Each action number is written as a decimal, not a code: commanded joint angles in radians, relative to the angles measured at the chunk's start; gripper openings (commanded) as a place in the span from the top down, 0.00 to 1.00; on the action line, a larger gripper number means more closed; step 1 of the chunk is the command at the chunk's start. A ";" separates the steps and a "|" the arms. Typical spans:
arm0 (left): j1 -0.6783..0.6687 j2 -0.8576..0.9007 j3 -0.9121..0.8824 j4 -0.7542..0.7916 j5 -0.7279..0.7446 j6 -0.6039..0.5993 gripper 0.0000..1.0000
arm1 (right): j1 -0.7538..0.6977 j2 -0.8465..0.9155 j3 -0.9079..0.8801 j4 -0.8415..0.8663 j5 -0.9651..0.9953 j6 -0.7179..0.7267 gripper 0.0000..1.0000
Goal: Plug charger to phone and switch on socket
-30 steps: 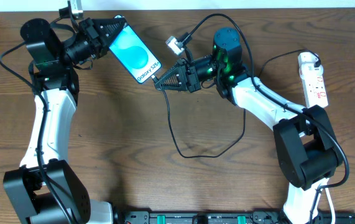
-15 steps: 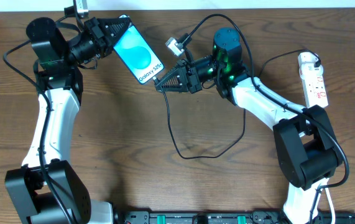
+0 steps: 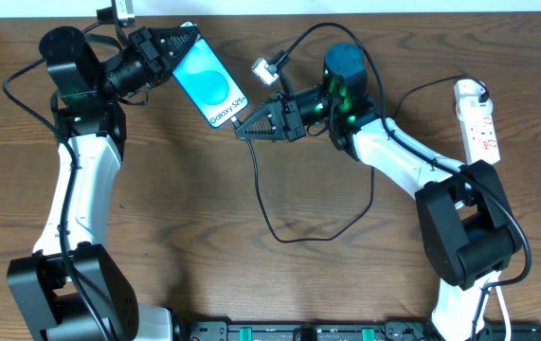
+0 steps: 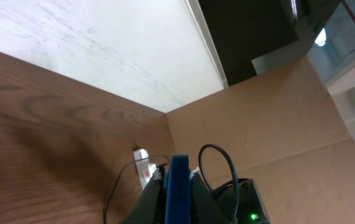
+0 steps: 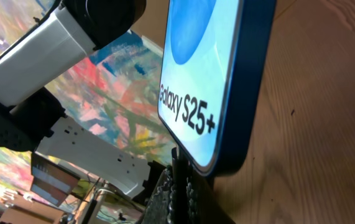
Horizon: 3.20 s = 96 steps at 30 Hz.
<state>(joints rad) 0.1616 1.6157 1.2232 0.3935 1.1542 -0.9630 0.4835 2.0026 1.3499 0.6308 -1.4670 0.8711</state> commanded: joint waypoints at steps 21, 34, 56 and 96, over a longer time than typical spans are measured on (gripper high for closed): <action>-0.017 -0.002 0.005 0.001 0.030 0.028 0.93 | 0.009 0.004 0.015 0.018 0.106 0.048 0.99; -0.017 -0.002 0.005 0.001 0.096 0.028 0.93 | 0.006 0.004 0.015 0.025 0.167 0.113 0.99; -0.017 -0.002 0.005 0.001 0.200 0.026 0.93 | -0.029 0.004 0.015 0.073 0.177 0.127 0.99; 0.129 -0.002 0.005 0.042 0.171 -0.139 0.92 | -0.059 0.004 0.015 -0.134 0.224 -0.026 0.99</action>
<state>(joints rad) 0.2687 1.6157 1.2232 0.4263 1.2900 -1.0508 0.4362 2.0029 1.3479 0.5838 -1.3170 0.9432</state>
